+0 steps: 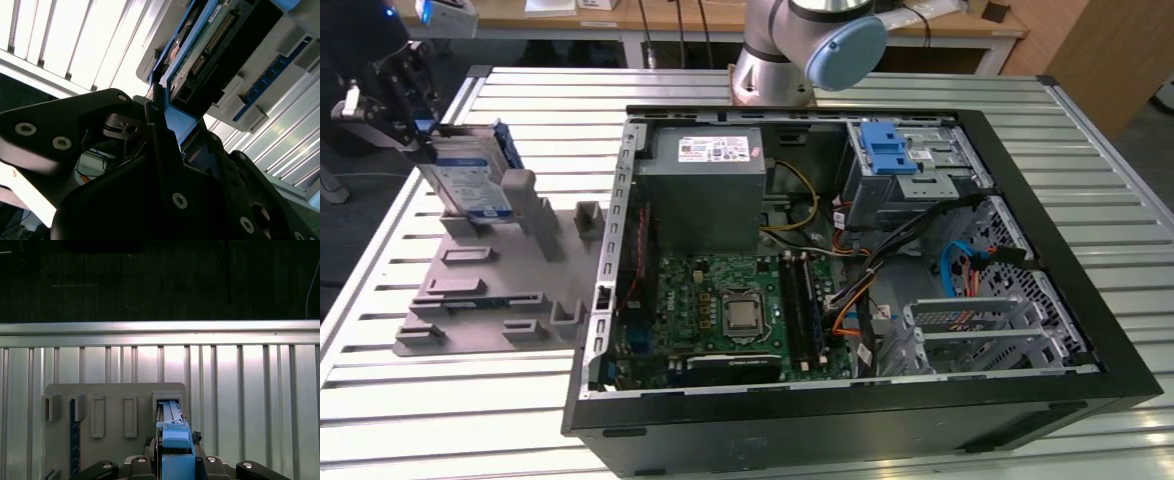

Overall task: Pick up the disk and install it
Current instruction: 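Pick up the disk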

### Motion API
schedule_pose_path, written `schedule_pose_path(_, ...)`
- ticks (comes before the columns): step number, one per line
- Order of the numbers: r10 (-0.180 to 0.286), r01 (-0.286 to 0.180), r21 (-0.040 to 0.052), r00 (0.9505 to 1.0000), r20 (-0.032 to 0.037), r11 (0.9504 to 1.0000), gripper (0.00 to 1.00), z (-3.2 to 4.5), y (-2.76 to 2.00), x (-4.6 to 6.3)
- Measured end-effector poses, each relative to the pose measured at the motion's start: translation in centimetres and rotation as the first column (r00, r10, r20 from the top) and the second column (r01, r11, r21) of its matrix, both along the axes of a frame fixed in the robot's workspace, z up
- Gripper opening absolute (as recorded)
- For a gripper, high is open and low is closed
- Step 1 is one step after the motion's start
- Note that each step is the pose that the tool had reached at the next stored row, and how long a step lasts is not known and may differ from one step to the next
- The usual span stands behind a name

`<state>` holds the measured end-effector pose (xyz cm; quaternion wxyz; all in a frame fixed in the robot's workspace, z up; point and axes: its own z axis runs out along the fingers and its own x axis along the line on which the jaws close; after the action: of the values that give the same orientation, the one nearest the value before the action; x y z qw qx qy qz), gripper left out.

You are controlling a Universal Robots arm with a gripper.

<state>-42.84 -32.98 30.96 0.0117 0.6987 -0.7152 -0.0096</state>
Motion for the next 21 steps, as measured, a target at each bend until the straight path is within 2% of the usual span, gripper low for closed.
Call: schedule_pose_path(21,0.0,0.0,0.001,1.0,0.0001,1.0,0.36,1.12,0.0,0.0)
